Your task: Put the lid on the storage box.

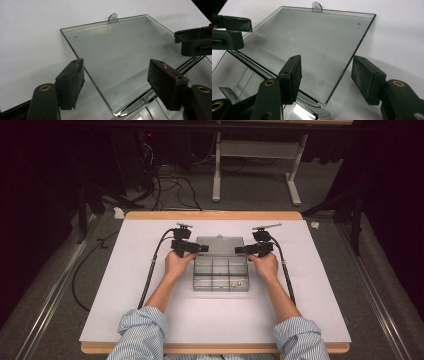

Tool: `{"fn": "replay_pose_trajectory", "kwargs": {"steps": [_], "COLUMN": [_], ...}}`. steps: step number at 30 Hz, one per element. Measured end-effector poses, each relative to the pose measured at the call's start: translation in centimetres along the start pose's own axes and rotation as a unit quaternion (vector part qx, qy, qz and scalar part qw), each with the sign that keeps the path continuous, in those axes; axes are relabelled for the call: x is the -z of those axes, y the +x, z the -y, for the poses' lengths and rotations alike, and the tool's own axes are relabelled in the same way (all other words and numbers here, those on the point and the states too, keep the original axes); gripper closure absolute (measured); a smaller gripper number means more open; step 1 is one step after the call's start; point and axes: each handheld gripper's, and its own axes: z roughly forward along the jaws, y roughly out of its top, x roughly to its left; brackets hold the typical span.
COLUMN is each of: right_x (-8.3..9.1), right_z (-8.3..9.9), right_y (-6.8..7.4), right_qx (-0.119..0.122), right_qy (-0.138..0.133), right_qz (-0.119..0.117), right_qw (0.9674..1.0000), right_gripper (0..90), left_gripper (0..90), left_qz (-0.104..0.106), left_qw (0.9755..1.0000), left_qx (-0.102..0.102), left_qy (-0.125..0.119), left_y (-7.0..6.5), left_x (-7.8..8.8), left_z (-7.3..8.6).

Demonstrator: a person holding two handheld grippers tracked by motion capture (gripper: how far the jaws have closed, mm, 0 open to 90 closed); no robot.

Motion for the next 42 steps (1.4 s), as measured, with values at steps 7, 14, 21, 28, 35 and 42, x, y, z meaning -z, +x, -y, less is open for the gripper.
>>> {"fn": "replay_pose_trajectory", "kwargs": {"steps": [7, 14, 21, 28, 35, 42], "right_x": [-0.1, -0.3, -0.6, -0.9, -1.0, -0.3], "right_z": [-0.3, -0.4, -0.7, -0.8, -0.8, -0.9], "right_y": [-0.1, -0.2, -0.4, -0.7, -0.5, 0.0], "right_qx": [-0.004, -0.014, -0.022, -0.043, -0.044, -0.02], "right_qy": [0.01, 0.011, 0.016, 0.025, 0.016, -0.004], "right_qz": [-0.001, -0.004, -0.006, -0.019, -0.024, -0.021], "right_qw": [0.9999, 0.9998, 0.9996, 0.9986, 0.9986, 0.9996], "right_gripper": [41.2, 40.4, 39.9, 39.2, 39.9, 43.3], "left_gripper": [29.7, 29.5, 29.1, 28.8, 31.7, 36.7], "left_qz": [-0.003, 0.0, 0.0, 0.001, 0.019, 0.011], "left_qw": [0.9999, 0.9998, 0.9996, 0.9995, 0.9991, 0.9998], "left_qx": [0.008, 0.016, 0.023, 0.028, 0.036, 0.017], "left_qy": [0.01, 0.014, 0.014, 0.015, 0.013, -0.007], "left_y": [0.4, 0.7, 0.7, 0.8, 1.1, 0.4], "left_x": [-0.6, -1.0, -1.1, -1.2, -1.2, -0.7], "left_z": [0.2, 0.3, 0.3, 0.2, 0.2, 0.1]}}
